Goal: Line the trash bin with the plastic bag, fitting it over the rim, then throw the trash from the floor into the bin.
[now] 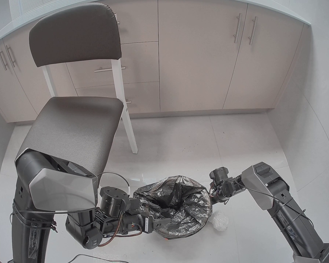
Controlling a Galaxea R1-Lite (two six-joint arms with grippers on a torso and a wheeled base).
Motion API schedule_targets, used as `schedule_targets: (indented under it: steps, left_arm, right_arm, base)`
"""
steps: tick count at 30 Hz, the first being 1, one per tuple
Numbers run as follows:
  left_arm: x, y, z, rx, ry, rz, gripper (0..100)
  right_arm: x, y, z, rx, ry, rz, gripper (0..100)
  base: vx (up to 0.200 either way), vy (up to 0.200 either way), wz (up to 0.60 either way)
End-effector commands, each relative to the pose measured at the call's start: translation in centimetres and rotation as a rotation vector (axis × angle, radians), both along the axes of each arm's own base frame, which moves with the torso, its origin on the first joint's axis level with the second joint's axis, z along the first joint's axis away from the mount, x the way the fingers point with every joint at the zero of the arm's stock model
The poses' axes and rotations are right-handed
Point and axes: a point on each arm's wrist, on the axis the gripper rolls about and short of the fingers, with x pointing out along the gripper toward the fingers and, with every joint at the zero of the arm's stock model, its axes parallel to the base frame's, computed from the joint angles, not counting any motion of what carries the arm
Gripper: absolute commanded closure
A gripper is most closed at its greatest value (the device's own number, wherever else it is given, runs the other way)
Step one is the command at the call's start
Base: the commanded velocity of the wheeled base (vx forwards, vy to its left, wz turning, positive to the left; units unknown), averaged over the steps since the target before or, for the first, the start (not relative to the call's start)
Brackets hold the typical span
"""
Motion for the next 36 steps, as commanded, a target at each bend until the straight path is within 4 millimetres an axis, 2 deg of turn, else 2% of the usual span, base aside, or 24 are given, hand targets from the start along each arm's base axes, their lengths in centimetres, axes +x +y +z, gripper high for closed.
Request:
schedule_targets:
  steps: [1,11,26,36]
  left_arm:
    - [0.0,0.0,0.0,0.000,0.001,0.001,0]
    - [0.0,0.0,0.0,0.000,0.001,0.001,0]
    - [0.0,0.0,0.0,0.001,0.000,0.000,0]
    - [0.0,-0.1,0.1,-0.001,-0.001,0.000,0]
  right_arm:
    - [0.0,0.1,0.0,0.001,-0.005,0.008,0]
    - [-0.3,0.0,-0.2,0.009,0.030,-0.008,0]
    - [-0.4,-2.4,-0.5,0.122,0.142,-0.073,0]
    - [-0.4,-2.3,-0.5,0.168,0.155,-0.107,0]
  base:
    - [0.000,0.000,0.00]
    - [0.000,0.000,0.00]
    - [0.000,0.000,0.00]
    - [0.000,0.000,0.00]
